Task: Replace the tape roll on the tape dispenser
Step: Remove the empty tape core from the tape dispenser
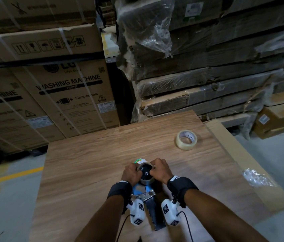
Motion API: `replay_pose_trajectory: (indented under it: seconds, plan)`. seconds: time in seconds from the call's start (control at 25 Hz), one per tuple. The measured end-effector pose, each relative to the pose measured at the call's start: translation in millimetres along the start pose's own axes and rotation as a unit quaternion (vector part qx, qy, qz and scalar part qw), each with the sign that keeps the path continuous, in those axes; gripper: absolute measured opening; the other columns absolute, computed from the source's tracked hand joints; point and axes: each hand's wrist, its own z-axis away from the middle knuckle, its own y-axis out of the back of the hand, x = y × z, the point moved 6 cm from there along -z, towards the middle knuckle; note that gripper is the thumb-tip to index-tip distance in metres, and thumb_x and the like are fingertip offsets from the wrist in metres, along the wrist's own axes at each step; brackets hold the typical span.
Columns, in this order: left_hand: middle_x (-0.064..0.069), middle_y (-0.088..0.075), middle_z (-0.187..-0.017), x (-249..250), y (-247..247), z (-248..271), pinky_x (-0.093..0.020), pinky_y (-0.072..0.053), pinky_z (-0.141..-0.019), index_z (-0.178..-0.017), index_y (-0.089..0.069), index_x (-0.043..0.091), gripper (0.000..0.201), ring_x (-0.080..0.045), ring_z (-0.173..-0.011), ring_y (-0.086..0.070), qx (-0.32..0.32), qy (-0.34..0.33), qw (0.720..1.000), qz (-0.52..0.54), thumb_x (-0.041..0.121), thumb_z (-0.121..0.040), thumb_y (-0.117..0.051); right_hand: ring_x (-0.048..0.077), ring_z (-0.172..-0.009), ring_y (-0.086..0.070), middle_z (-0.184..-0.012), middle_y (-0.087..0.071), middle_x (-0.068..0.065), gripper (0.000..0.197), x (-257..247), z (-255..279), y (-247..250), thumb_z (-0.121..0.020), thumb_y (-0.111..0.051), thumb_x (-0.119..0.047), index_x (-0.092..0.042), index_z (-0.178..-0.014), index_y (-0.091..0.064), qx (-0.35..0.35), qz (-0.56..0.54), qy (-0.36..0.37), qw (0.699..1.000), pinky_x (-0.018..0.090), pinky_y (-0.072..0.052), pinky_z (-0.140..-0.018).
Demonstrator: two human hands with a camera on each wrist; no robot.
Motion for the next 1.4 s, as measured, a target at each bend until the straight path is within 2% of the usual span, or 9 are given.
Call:
replay_pose_trajectory:
  seconds: [0.2, 0.36, 0.56, 0.72, 0.88, 1.04, 1.12, 1.2, 1.4]
  plan:
    - [-0.015, -0.074, -0.103, 1, 3, -1, -0.038, -0.056, -0.084, -0.106, -0.072, 0.021, 0.062, -0.032, -0.102, -0.069, 0.002, -0.015, 0.999, -0.036, 0.051, -0.061, -0.044, 0.038, -0.111, -0.067, -0.108, -0.076, 0.018, 0.056, 12, -8, -10, -0.062, -0.046, -0.039, -0.012, -0.102, -0.075, -0.016, -0.014, 0.002, 1.000, 0.035, -0.052, -0.085]
    - [-0.020, -0.064, -0.126, 41, 28, 44, -0.043, -0.047, -0.098, -0.130, -0.058, 0.016, 0.056, -0.040, -0.122, -0.057, -0.018, -0.043, 0.987, -0.153, 0.047, -0.085, -0.046, 0.030, -0.121, -0.067, -0.127, -0.073, 0.012, 0.043, 15, -8, 3, -0.082, -0.067, -0.022, -0.011, -0.123, -0.074, -0.052, -0.049, -0.038, 0.997, 0.031, -0.053, -0.100]
    - [-0.028, -0.059, -0.132, 43, 30, 41, -0.043, -0.046, -0.102, -0.133, -0.056, 0.005, 0.078, -0.043, -0.124, -0.053, -0.024, -0.051, 0.989, -0.135, 0.046, -0.070, -0.035, 0.032, -0.104, -0.073, -0.100, -0.079, 0.019, 0.031, 12, -7, 2, -0.074, -0.064, -0.021, 0.000, -0.090, -0.079, -0.029, -0.057, -0.047, 0.997, 0.036, -0.055, -0.083]
    - [-0.028, -0.064, -0.125, 40, 26, 35, -0.044, -0.047, -0.101, -0.124, -0.066, 0.006, 0.073, -0.046, -0.119, -0.057, -0.015, -0.048, 0.992, -0.117, 0.046, -0.071, -0.037, 0.035, -0.119, -0.065, -0.120, -0.074, 0.019, 0.030, 12, -3, 0, -0.081, -0.069, -0.018, -0.004, -0.107, -0.076, 0.017, -0.058, -0.069, 0.996, 0.034, -0.053, -0.097]
    - [-0.026, -0.068, -0.119, 29, 18, 28, -0.042, -0.050, -0.097, -0.121, -0.068, 0.012, 0.070, -0.045, -0.115, -0.059, -0.004, -0.061, 0.992, -0.107, 0.053, -0.074, -0.036, 0.038, -0.103, -0.070, -0.097, -0.078, 0.020, 0.036, 10, -1, -5, -0.062, -0.057, -0.032, -0.010, -0.082, -0.077, 0.013, -0.054, -0.039, 0.998, 0.034, -0.052, -0.078]
    - [-0.025, -0.063, -0.127, 45, 25, 63, -0.044, -0.045, -0.098, -0.137, -0.053, 0.013, 0.054, -0.045, -0.119, -0.051, 0.001, -0.077, 0.989, -0.125, 0.039, -0.092, -0.041, 0.025, -0.116, -0.067, -0.123, -0.072, 0.004, 0.057, 22, -7, -10, -0.072, -0.082, -0.036, -0.020, -0.125, -0.067, -0.118, -0.066, -0.019, 0.991, 0.035, -0.059, -0.084]
    - [-0.020, -0.064, -0.127, 49, 29, 74, -0.042, -0.045, -0.095, -0.136, -0.051, 0.019, 0.061, -0.041, -0.117, -0.053, 0.007, -0.084, 0.989, -0.124, 0.047, -0.084, -0.036, 0.018, -0.114, -0.067, -0.123, -0.072, -0.003, 0.081, 21, -7, -12, -0.054, -0.091, -0.039, -0.026, -0.129, -0.063, -0.138, -0.052, 0.045, 0.988, 0.033, -0.057, -0.095]
    - [-0.012, -0.063, -0.126, 51, 30, 78, -0.041, -0.043, -0.094, -0.135, -0.050, 0.026, 0.066, -0.036, -0.116, -0.054, 0.006, -0.090, 0.987, -0.133, 0.055, -0.076, -0.035, 0.015, -0.112, -0.069, -0.122, -0.074, -0.002, 0.092, 22, -7, -13, -0.045, -0.091, -0.040, -0.025, -0.131, -0.063, -0.099, -0.023, 0.079, 0.992, 0.029, -0.055, -0.098]
    - [0.002, -0.061, -0.128, 46, 26, 81, -0.040, -0.046, -0.094, -0.143, -0.038, 0.035, 0.096, -0.028, -0.115, -0.057, 0.010, -0.128, 0.969, -0.210, 0.070, -0.056, -0.059, 0.009, -0.095, -0.073, -0.100, -0.080, -0.008, 0.066, 18, -7, -5, -0.043, -0.096, -0.038, -0.025, -0.104, -0.076, -0.048, -0.039, 0.095, 0.994, 0.017, -0.053, -0.080]
